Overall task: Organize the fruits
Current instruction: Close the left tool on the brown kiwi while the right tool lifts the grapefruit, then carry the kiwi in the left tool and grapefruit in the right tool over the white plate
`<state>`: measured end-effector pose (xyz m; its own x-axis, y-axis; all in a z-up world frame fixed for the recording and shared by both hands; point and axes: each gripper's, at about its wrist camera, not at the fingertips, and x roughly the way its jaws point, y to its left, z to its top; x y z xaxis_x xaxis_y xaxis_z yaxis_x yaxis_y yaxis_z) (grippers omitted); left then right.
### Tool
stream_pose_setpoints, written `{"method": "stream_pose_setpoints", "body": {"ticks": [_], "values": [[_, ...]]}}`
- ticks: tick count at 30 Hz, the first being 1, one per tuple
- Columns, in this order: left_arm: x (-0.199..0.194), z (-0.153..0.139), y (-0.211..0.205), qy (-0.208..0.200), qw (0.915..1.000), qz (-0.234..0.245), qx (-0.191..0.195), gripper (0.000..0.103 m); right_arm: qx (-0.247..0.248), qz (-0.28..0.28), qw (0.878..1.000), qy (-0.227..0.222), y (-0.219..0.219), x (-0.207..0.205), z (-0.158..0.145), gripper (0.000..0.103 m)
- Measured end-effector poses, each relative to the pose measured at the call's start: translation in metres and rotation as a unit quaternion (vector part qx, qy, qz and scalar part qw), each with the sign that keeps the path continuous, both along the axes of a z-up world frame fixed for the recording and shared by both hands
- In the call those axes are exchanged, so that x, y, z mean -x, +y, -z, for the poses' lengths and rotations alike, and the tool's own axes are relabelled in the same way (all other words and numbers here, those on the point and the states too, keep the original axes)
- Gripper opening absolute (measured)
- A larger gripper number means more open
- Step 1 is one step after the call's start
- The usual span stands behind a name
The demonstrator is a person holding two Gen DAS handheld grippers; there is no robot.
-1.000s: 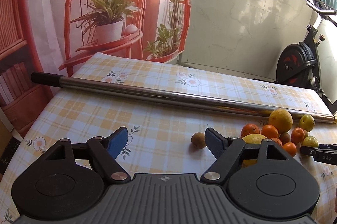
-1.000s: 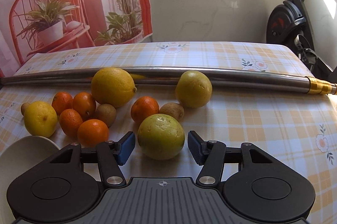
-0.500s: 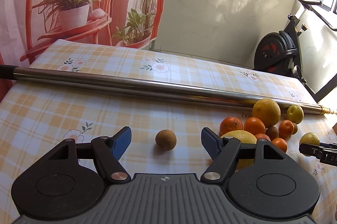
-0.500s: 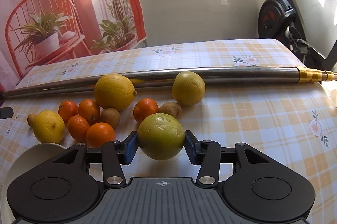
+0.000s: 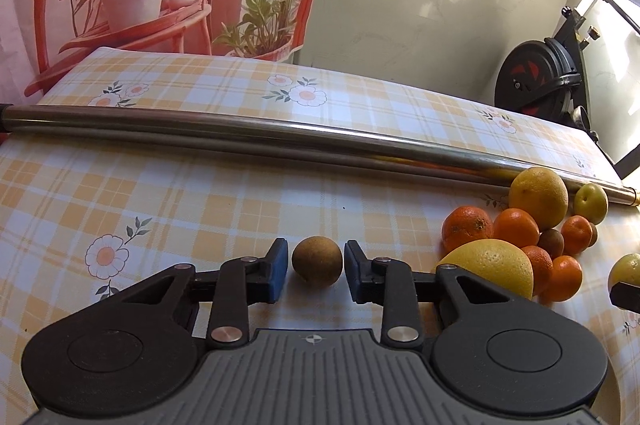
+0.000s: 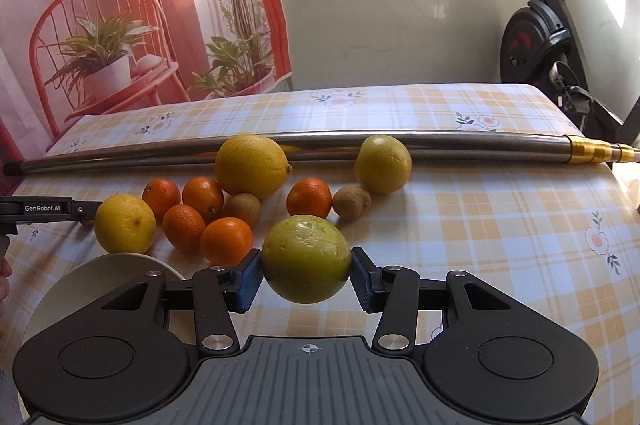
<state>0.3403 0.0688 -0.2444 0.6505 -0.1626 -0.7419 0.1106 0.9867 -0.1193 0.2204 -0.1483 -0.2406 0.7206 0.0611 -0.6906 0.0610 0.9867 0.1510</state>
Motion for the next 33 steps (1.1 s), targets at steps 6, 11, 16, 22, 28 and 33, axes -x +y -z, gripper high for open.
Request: {"method": "stream_pose_setpoints", "body": {"ticks": [6,11,16,22,28,33], "values": [[0.012,-0.005,0.001,0.001,0.9999,0.016,-0.002,0.028,-0.003,-0.006,1.0,-0.001,0.004,0.003,-0.004,0.044],[0.033,-0.022,0.001,-0.016,0.9995,0.029,0.002,0.028,-0.002,-0.012,1.0,-0.001,0.009,0.009,-0.008,0.044],[0.065,-0.039,-0.007,-0.034,0.9977,0.055,0.019,0.028,0.0,-0.021,1.0,-0.001,0.017,0.018,-0.014,0.044],[0.104,-0.044,-0.021,-0.04,0.9945,0.093,0.026,0.028,0.005,-0.041,0.999,0.004,0.028,0.029,-0.018,0.044],[0.127,-0.035,-0.033,-0.028,0.993,0.114,0.015,0.028,0.011,-0.07,0.997,0.01,0.042,0.04,-0.022,0.044],[0.133,-0.029,-0.035,-0.019,0.9917,0.127,0.004,0.028,0.013,-0.093,0.995,0.019,0.052,0.048,-0.023,0.044]]}}
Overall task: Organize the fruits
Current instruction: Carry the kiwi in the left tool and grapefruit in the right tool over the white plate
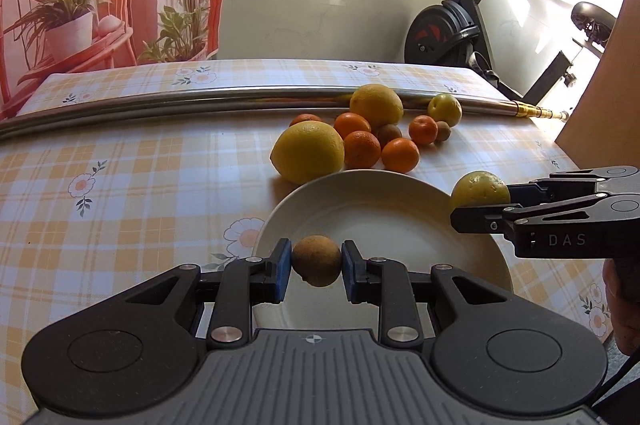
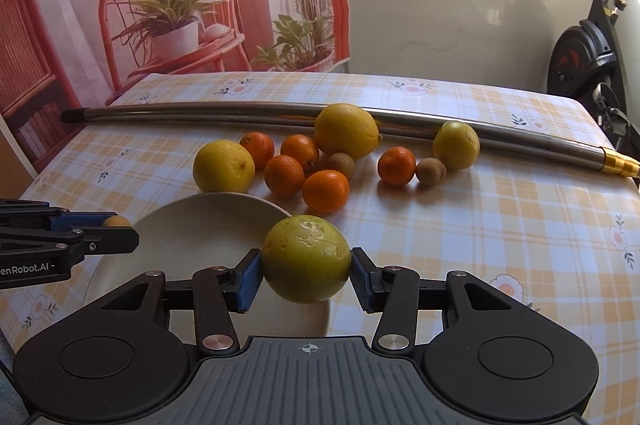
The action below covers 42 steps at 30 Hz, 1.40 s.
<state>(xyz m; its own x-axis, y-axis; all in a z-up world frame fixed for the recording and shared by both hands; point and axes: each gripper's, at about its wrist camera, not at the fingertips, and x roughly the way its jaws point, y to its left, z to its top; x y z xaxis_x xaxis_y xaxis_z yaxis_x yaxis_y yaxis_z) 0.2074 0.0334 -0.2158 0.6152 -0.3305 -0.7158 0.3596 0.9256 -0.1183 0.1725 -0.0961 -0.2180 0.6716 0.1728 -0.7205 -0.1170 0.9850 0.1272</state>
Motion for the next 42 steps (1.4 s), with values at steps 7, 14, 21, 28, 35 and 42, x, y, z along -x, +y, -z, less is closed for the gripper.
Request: {"method": "stream_pose_setpoints", "body": {"ticks": [7,14,21,28,35,42], "values": [[0.011,0.006,-0.007,0.004,0.9996,0.019,-0.02,0.028,0.002,-0.021,1.0,0.021,0.012,0.008,0.008,0.044],[0.016,0.01,-0.008,0.01,0.9993,0.018,-0.03,0.028,0.005,-0.037,0.999,0.03,0.019,0.014,0.011,0.044],[0.015,0.013,-0.008,0.015,0.999,0.012,-0.04,0.028,0.006,-0.038,0.998,0.046,0.019,0.014,0.017,0.044],[0.016,0.014,-0.007,0.018,0.9989,0.007,-0.043,0.028,0.0,-0.042,0.997,0.057,0.019,0.015,0.022,0.044],[0.016,0.015,-0.006,0.018,0.9987,-0.001,-0.049,0.028,0.001,-0.047,0.997,0.062,0.023,0.015,0.023,0.044],[0.016,0.013,-0.005,0.014,0.9987,-0.01,-0.049,0.029,0.0,-0.043,0.997,0.06,0.022,0.015,0.022,0.044]]}}
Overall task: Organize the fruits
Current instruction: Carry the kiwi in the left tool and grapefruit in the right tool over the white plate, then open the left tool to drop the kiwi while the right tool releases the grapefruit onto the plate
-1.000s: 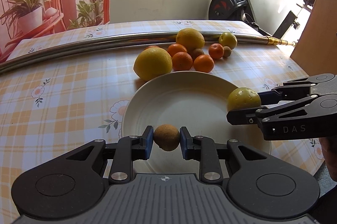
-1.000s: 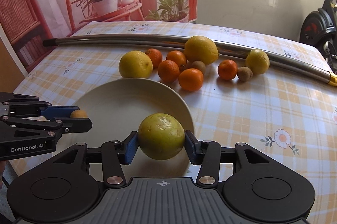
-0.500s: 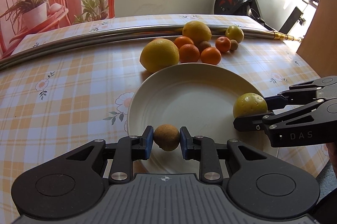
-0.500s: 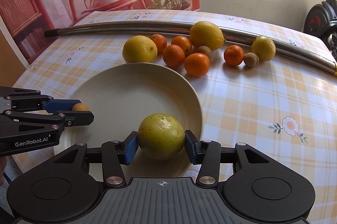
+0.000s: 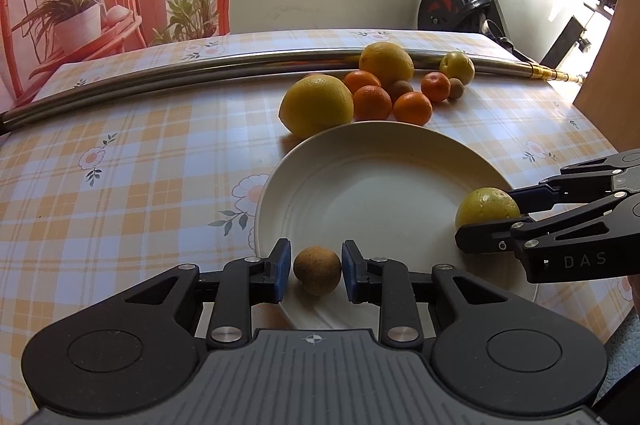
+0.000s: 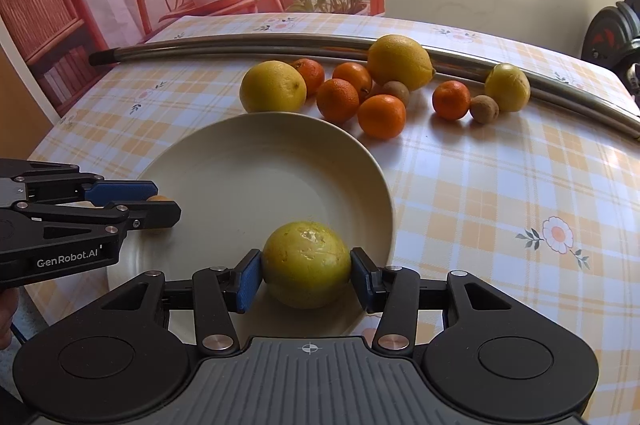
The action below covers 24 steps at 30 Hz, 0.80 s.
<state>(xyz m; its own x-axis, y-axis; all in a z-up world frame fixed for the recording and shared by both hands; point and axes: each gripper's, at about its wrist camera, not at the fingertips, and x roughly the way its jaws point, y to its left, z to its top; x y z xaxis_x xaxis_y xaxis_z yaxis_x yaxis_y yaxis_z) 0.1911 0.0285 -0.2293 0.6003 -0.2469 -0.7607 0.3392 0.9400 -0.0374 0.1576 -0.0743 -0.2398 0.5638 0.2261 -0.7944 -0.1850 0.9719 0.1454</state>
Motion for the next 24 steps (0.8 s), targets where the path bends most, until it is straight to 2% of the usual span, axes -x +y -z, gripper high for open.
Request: {"method": "stream_pose_setpoints", "body": {"ticks": [12,17,24], "values": [[0.002,-0.003,0.002,-0.004,0.9999,-0.008,0.008,0.03,-0.003,0.005,1.0,-0.012,-0.003,0.004,-0.008,0.044],[0.002,-0.007,0.003,-0.009,0.9998,-0.01,0.017,0.037,-0.01,0.009,1.0,-0.021,-0.006,0.006,-0.012,0.044],[0.0,-0.016,0.007,-0.013,0.9992,-0.016,0.035,0.037,-0.018,0.022,0.999,-0.039,-0.011,0.005,-0.022,0.044]]}}
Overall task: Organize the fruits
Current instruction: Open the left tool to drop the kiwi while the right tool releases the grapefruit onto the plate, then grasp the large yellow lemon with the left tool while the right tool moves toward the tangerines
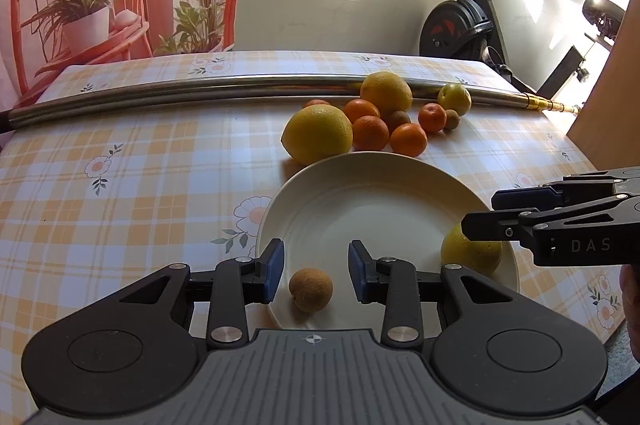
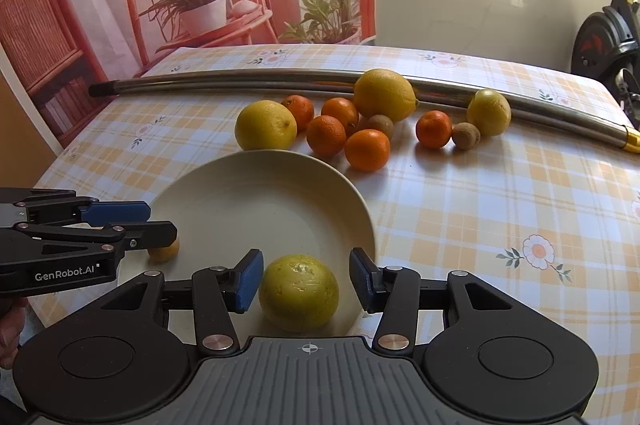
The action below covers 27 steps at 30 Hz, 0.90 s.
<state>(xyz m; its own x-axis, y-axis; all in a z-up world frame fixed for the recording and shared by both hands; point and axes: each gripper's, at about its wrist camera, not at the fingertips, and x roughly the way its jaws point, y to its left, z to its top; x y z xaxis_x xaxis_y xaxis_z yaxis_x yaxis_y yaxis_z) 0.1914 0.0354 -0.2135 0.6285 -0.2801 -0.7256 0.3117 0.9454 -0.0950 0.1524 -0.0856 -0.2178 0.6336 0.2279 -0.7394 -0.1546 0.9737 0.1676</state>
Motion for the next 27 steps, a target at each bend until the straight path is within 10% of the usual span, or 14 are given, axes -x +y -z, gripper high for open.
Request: {"method": "stream_pose_setpoints", "body": {"ticks": [27], "values": [[-0.055,-0.054,0.015,-0.03,0.9964,-0.062,0.049,0.052,0.042,0.07,0.993,-0.086,-0.07,-0.029,-0.042,0.045]]}}
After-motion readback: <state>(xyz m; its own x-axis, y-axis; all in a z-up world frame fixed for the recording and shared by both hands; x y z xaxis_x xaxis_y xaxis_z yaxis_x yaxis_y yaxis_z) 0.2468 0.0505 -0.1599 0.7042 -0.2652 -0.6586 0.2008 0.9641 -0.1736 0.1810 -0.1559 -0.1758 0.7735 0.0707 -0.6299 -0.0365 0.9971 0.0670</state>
